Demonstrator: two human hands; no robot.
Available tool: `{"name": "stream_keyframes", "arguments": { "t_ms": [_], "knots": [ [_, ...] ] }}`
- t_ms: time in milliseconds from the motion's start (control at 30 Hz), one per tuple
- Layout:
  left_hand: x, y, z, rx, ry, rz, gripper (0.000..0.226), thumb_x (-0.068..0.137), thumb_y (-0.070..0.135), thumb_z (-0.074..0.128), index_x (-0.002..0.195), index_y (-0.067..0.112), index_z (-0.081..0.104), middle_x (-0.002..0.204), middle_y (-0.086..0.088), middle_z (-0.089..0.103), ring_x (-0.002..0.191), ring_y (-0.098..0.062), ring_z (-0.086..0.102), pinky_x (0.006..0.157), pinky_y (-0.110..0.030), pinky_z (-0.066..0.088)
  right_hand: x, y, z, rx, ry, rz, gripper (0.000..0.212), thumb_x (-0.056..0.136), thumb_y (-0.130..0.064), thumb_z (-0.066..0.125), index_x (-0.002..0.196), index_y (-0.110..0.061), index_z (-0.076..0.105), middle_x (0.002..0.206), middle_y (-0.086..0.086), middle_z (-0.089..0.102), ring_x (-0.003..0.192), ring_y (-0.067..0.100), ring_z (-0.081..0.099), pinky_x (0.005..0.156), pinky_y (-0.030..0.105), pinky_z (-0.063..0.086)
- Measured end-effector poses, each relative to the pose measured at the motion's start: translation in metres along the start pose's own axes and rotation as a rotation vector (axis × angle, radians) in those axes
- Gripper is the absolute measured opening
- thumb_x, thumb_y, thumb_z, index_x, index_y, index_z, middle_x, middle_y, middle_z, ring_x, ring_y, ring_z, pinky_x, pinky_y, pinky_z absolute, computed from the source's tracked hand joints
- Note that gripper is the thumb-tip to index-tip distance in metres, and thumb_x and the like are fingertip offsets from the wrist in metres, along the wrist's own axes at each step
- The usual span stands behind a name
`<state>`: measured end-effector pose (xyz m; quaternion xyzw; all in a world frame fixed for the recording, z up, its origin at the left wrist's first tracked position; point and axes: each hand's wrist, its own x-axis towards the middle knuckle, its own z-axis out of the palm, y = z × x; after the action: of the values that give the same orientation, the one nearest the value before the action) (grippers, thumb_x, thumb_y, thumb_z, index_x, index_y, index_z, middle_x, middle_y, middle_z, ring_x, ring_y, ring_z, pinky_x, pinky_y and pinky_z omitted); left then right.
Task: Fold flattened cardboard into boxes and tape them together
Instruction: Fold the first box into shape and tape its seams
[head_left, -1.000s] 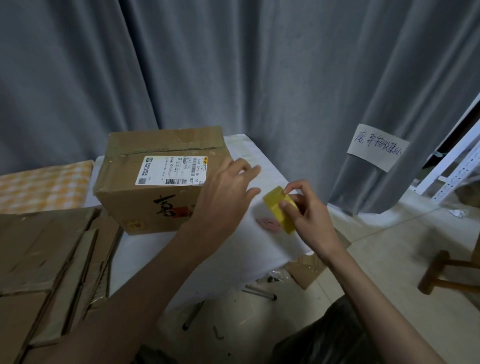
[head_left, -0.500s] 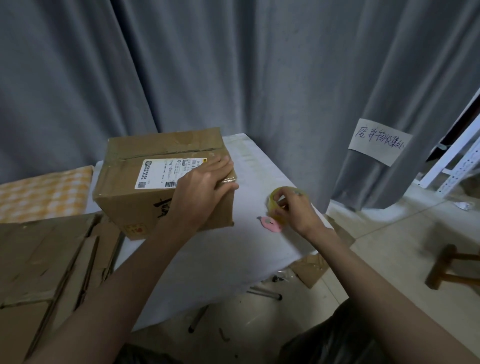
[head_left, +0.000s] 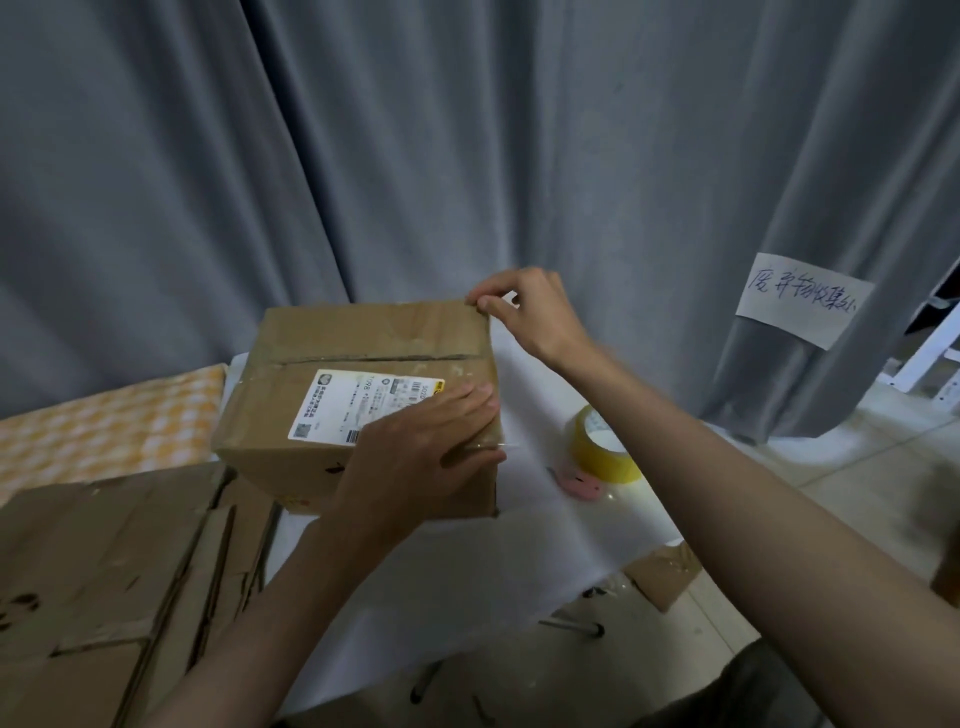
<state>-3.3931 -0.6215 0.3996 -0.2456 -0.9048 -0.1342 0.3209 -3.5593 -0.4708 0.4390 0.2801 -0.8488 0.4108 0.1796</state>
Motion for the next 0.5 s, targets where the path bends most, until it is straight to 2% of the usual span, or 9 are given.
{"name": "stream_keyframes", "arguments": {
  "t_ms": [133,233,300,433,500],
  "knots": [
    [-0.003,0.000,0.001,-0.030,-0.010,-0.027,0.046,0.089,0.041,0.064,0.124,0.012,0.068,0.131,0.000,0.064,0.125,-0.015,0.058,0.091,-0.038,0.057,0.010,0.011,0.010,-0.019,-0.032,-0.006,0.019,0.094,-0.007,0.062,0.102,-0.010,0.079,0.104,0.004,0.076,0.094,0.014,0.065,0.078,0.008,0.037],
    [-0.005,0.000,0.002,-0.043,-0.008,-0.027,0.048,0.091,0.046,0.056,0.126,0.014,0.068,0.131,0.001,0.063,0.126,-0.014,0.057,0.093,-0.035,0.056,0.018,0.016,0.010,0.020,-0.080,0.039,0.018,0.095,-0.010,0.061,0.098,-0.010,0.079,0.096,0.000,0.077,0.082,0.002,0.062,0.073,0.000,0.036],
    [-0.005,-0.001,0.002,-0.053,-0.012,-0.042,0.050,0.091,0.047,0.055,0.127,0.015,0.067,0.132,0.002,0.063,0.127,-0.013,0.055,0.095,-0.033,0.054,0.024,0.019,0.008,0.065,-0.125,0.104,0.016,0.095,-0.011,0.063,0.096,-0.010,0.079,0.090,0.001,0.076,0.078,0.001,0.062,0.072,0.000,0.039],
    [-0.006,0.001,0.005,-0.056,-0.007,-0.064,0.048,0.090,0.044,0.066,0.128,0.015,0.066,0.134,0.002,0.061,0.129,-0.012,0.053,0.099,-0.030,0.049,0.033,0.028,0.001,0.357,-0.192,0.305,0.013,0.095,-0.006,0.063,0.095,-0.004,0.076,0.087,0.014,0.072,0.075,0.014,0.065,0.069,0.020,0.050],
    [-0.007,0.004,0.008,-0.055,0.027,-0.067,0.045,0.087,0.036,0.071,0.126,0.014,0.067,0.134,0.001,0.061,0.129,-0.012,0.053,0.101,-0.028,0.046,0.035,0.033,-0.001,0.468,-0.225,0.367,0.016,0.097,-0.003,0.056,0.098,0.000,0.072,0.086,0.016,0.067,0.073,0.015,0.063,0.067,0.024,0.052]
  ]
}}
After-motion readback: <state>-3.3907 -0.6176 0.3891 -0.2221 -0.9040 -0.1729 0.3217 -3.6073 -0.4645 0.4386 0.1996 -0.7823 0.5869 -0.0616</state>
